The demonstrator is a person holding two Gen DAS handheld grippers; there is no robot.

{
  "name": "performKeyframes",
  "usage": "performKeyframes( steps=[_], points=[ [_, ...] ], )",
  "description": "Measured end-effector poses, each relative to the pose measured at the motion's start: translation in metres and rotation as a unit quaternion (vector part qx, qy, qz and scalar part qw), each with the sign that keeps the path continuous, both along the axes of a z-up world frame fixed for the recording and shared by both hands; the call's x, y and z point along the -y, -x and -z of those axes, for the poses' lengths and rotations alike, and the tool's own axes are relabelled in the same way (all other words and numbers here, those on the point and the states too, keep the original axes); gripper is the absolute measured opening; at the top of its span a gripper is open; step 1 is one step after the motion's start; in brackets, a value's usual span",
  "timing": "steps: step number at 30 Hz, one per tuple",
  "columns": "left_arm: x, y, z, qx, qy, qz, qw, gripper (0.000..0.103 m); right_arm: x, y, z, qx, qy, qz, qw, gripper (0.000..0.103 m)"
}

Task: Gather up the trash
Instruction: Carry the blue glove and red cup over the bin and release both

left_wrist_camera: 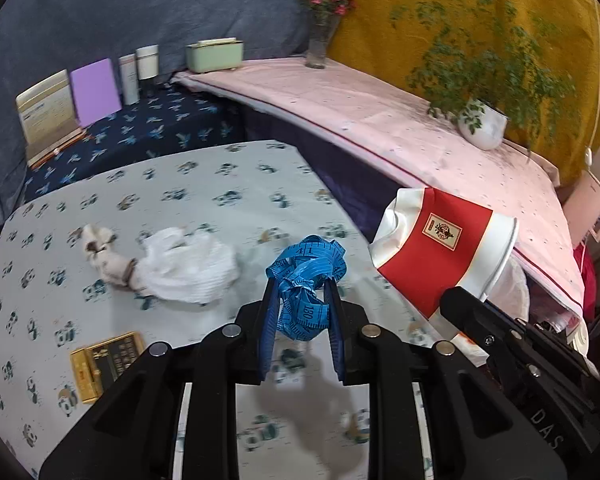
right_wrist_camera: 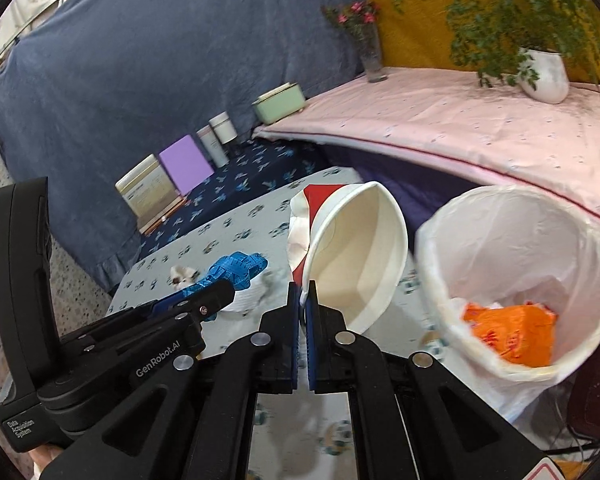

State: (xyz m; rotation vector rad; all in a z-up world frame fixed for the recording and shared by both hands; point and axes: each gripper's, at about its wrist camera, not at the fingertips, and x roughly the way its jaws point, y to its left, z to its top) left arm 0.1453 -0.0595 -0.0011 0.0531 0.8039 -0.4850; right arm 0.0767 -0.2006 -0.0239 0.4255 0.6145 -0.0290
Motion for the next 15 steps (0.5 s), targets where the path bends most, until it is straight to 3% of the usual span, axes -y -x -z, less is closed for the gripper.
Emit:
performKeyframes(
  steps=[15],
  points=[
    [0.126, 0.027, 0.001, 0.001, -0.010, 0.095, 0.9954, 0.022, 0.110, 0.040, 0.017, -0.009, -0.017, 0.106, 0.994, 0.004]
  ],
)
